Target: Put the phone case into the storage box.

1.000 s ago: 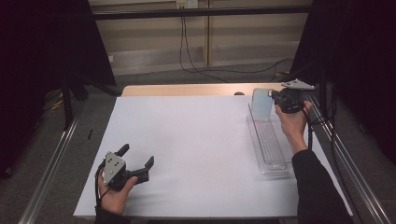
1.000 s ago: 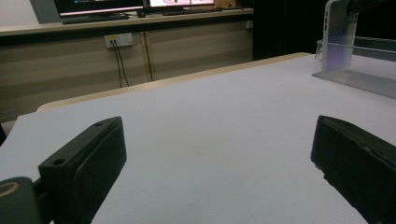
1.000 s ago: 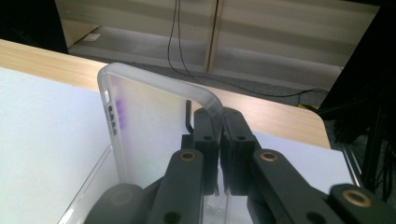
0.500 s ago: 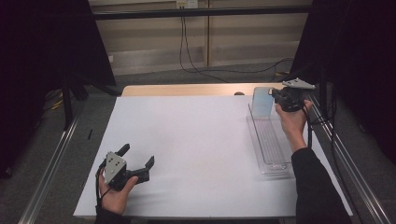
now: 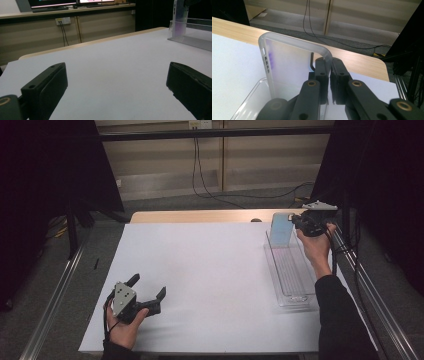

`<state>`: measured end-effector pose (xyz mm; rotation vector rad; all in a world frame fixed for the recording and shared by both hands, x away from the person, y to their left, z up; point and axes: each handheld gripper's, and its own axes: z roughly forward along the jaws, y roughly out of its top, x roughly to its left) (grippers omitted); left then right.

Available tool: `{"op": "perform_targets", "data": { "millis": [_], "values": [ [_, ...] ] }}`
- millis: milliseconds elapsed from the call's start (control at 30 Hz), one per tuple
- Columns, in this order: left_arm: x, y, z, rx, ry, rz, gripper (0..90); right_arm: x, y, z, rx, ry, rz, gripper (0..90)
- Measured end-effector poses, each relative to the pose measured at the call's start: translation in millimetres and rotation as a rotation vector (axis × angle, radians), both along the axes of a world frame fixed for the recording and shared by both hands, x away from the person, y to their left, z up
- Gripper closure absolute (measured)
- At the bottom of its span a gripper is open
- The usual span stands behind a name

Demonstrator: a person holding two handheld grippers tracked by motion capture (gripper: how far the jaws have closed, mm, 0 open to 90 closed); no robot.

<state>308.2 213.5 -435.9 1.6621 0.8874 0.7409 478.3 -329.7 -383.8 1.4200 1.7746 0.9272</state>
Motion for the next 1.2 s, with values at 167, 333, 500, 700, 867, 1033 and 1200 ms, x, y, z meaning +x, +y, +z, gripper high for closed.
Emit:
{"op": "perform_targets", "data": {
  "millis": [167, 333, 500, 700, 867, 1033, 1200],
  "values": [
    [-0.1, 0.0, 0.0, -0.001, 0.0, 0.005, 3.6, 2.3, -0.6, -1.9, 0.029, -0.006, -0.004, 85.2],
    [0.0, 0.4, -0.2, -0.003, 0.003, 0.008, 3.6, 2.5, -1.3, -2.9, 0.039, -0.006, -0.013, 85.0],
    [0.0, 0.5, -0.2, -0.002, 0.002, 0.007, 3.6, 3.2, -1.3, -3.9, 0.04, -0.005, -0.017, 84.4],
    [0.2, 1.3, -0.4, -0.004, 0.003, 0.006, 3.6, 3.9, -1.7, -5.6, 0.046, 0.0, -0.028, 79.5],
    [0.2, 1.4, -0.4, -0.004, 0.003, 0.006, 4.0, 3.1, -3.1, -6.1, 0.046, 0.001, -0.029, 70.1],
    [0.2, 1.5, -0.4, -0.004, 0.004, 0.007, 4.1, 1.4, -5.1, -4.9, 0.055, 0.0, -0.024, 64.2],
    [-0.3, 2.4, 0.1, -0.007, 0.0, 0.012, 4.0, -0.8, -5.7, -4.4, 0.074, -0.004, -0.027, 50.8]
  ]
}}
